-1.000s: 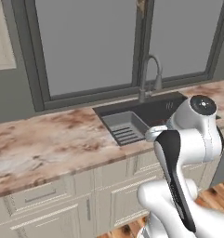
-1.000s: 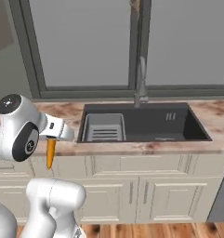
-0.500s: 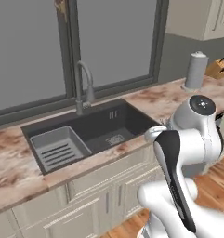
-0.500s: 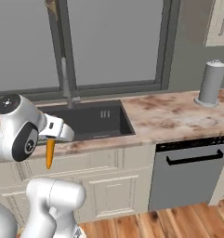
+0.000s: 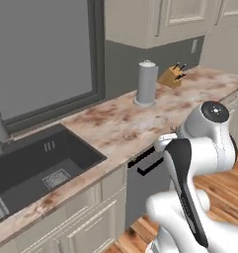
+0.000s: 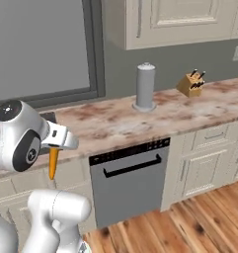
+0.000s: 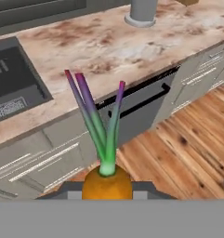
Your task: Place the onion and carrot inside the fridge drawer. Close the drawer after placing the vegetables.
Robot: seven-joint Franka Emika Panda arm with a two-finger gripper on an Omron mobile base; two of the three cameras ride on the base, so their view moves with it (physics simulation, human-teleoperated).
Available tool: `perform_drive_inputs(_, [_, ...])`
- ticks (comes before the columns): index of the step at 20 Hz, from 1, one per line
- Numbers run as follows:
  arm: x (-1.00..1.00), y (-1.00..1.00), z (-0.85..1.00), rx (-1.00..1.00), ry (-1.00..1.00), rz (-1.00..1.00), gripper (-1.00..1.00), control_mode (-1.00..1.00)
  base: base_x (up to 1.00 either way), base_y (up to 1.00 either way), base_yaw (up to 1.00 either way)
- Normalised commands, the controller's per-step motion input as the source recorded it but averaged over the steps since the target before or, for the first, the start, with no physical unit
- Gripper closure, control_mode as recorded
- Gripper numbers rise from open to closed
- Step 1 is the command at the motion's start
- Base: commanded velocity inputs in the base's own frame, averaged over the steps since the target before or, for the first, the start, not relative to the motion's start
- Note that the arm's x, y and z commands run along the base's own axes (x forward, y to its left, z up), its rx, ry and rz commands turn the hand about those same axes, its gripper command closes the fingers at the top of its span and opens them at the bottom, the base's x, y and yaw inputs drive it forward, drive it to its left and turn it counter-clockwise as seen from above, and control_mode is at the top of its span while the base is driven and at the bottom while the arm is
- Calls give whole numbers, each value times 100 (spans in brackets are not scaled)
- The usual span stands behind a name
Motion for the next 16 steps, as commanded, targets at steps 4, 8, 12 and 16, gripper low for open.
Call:
perform_drive_inputs(4, [0, 0, 0, 0, 0, 0, 100, 100, 41, -100, -31])
perform_drive_inputs(8, [0, 0, 0, 0, 0, 0, 100, 100, 43, -100, -30])
perform_drive_inputs(12, [0, 0, 0, 0, 0, 0, 100, 100, 49, -100, -27])
perform_drive_inputs(16, [0, 0, 0, 0, 0, 0, 100, 100, 52, -100, -19])
